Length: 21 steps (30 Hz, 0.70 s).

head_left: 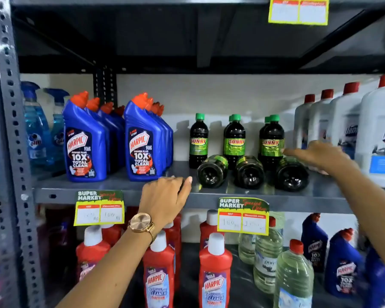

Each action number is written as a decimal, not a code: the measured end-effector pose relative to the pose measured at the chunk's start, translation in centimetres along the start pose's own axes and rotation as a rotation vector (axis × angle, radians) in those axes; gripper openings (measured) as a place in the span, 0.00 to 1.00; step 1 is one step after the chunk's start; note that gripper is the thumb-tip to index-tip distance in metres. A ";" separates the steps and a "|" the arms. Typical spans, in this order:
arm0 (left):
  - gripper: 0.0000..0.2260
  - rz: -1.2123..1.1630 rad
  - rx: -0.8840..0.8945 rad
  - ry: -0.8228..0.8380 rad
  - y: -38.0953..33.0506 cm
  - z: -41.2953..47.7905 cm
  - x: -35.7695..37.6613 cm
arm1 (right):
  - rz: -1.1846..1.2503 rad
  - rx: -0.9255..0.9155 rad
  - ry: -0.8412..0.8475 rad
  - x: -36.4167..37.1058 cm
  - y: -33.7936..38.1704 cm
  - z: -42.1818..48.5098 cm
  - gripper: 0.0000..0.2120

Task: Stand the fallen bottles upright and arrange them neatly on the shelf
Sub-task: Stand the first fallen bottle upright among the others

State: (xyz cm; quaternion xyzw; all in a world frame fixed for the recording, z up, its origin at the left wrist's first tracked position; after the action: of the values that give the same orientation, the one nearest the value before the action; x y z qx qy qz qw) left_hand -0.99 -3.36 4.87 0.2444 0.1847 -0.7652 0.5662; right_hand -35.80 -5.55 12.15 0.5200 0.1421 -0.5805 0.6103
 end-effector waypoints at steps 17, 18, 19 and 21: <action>0.14 0.146 0.067 0.012 -0.3 1.8 0.8 | 0.781 0.304 0.115 5.2 -4.9 0.4 0.39; 0.13 0.138 0.085 0.026 -0.3 2.1 0.9 | 0.804 0.307 0.063 5.0 -4.9 0.0 0.44; 0.13 0.128 0.095 0.028 -0.3 2.2 1.0 | 0.815 0.302 0.009 4.7 -5.0 -0.3 0.48; 0.15 0.096 0.116 0.013 -0.4 1.9 1.4 | 0.796 0.261 -0.082 3.7 -4.3 -1.2 0.48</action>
State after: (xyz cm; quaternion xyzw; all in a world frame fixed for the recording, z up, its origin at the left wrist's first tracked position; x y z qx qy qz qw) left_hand -1.99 -5.42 5.56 0.2904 0.1318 -0.7449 0.5860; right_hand -37.92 -5.72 6.73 0.5836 -0.1691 -0.3328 0.7212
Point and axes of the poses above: each hand's wrist, its own z-axis towards the middle knuckle, its own x-axis out of the palm, y = z × x, the point moved 6 cm from there along z, towards the middle knuckle, and after that the axes turned 5 degrees about z, right-handed, at the moved point
